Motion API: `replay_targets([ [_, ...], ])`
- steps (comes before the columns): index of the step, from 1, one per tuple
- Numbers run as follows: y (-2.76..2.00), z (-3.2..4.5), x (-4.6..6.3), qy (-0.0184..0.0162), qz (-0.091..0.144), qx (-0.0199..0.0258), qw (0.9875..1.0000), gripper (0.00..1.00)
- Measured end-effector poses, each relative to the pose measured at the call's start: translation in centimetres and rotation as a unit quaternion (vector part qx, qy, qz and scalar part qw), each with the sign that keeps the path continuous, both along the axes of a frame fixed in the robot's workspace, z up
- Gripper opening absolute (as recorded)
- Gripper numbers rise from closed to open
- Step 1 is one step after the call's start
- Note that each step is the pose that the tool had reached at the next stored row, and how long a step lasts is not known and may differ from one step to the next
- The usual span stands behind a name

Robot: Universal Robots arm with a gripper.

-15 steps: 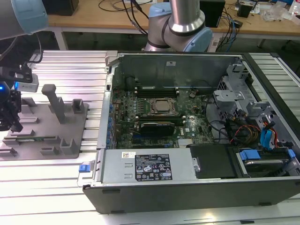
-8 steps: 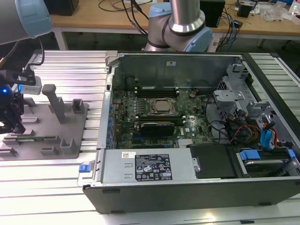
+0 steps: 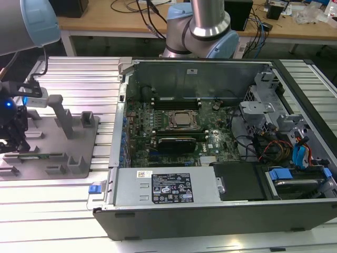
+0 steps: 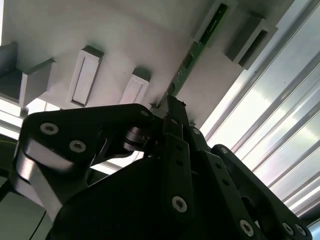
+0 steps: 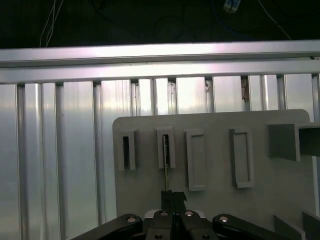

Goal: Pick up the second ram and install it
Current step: 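Pick up the second ram and move it above second insertion slot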

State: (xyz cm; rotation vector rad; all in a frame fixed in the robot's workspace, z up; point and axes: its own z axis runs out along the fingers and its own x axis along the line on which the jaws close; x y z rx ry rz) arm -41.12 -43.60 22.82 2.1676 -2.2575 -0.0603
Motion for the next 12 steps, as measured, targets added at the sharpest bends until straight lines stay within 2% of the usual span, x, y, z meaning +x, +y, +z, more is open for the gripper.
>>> replay_targets([
  [5, 0.0, -0.02, 0.01, -0.0001, 0.0, 0.0001, 1.0, 0.09],
  [6, 0.0, -0.02, 0.01, -0.0001, 0.0, 0.0001, 1.0, 0.21],
  [7, 0.0, -0.02, 0.01, -0.0001, 0.0, 0.0001, 1.0, 0.21],
  [10, 0.01, -0.12, 0.01, -0.0003, 0.002, 0.0002, 1.0, 0.4],
  [12, 0.0, -0.32, 0.01, -0.0002, 0.016, -0.0002, 0.9999, 0.4],
])
